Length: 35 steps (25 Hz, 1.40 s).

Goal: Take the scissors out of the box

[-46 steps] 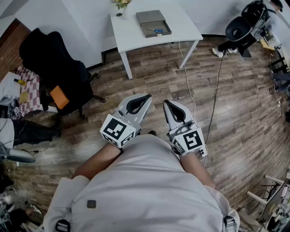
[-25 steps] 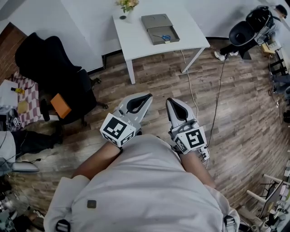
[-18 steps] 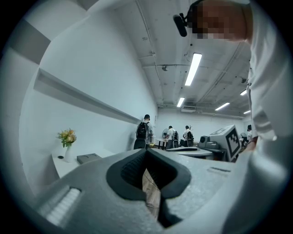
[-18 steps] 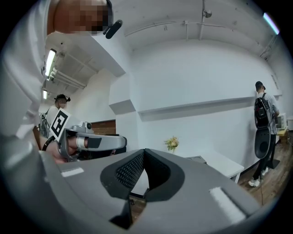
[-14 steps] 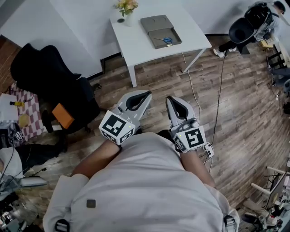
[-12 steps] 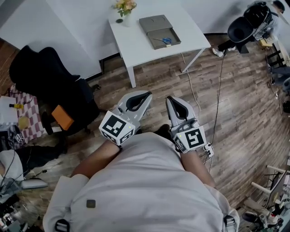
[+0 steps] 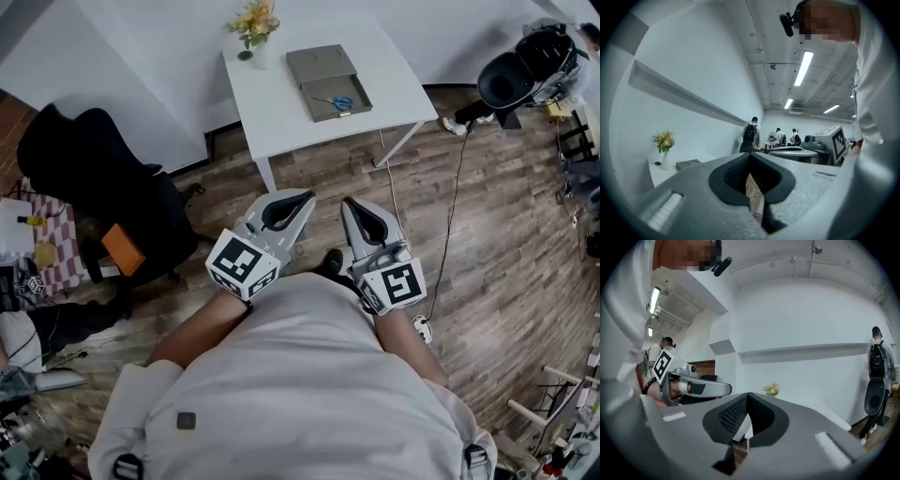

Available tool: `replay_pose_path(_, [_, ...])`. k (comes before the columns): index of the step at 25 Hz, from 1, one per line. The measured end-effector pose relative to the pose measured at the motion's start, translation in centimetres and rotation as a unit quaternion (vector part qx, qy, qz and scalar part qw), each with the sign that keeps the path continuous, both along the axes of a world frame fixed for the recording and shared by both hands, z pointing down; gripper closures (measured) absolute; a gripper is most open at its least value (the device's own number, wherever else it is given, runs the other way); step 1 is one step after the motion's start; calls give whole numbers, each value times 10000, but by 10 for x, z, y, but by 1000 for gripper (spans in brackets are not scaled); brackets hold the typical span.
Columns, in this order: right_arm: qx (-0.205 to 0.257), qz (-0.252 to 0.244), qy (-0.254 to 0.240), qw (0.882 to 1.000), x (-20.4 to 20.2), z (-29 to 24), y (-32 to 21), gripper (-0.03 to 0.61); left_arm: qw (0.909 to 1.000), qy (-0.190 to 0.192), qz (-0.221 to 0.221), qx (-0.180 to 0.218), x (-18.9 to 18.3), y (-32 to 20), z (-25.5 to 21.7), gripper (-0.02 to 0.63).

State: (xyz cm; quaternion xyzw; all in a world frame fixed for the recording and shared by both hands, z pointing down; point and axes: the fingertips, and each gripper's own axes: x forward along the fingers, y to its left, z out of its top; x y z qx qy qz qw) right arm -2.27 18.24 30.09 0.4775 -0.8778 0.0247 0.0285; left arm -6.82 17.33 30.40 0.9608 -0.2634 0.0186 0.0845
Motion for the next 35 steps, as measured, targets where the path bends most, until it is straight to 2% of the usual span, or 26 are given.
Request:
replay_pose_path(10, [16,-522,-124,9986,84,-2,-59,568,9992,-124,-386,32,87,-49,1,609])
replay_pose_path(17, [-201,-896,-271,9954,118,14,-80,568,9972,-245,-660,-259,124,-67,22,609])
replay_pose_path(25, [-412,-994,-346,9936,129,32,-108,568,9960,-290,-748,-399,135,-95,34,609])
replay_pose_path(35, [-512,-623,-249,9964,138,34,-174,568,9983,-170,-383,-408,142,-166,31,609])
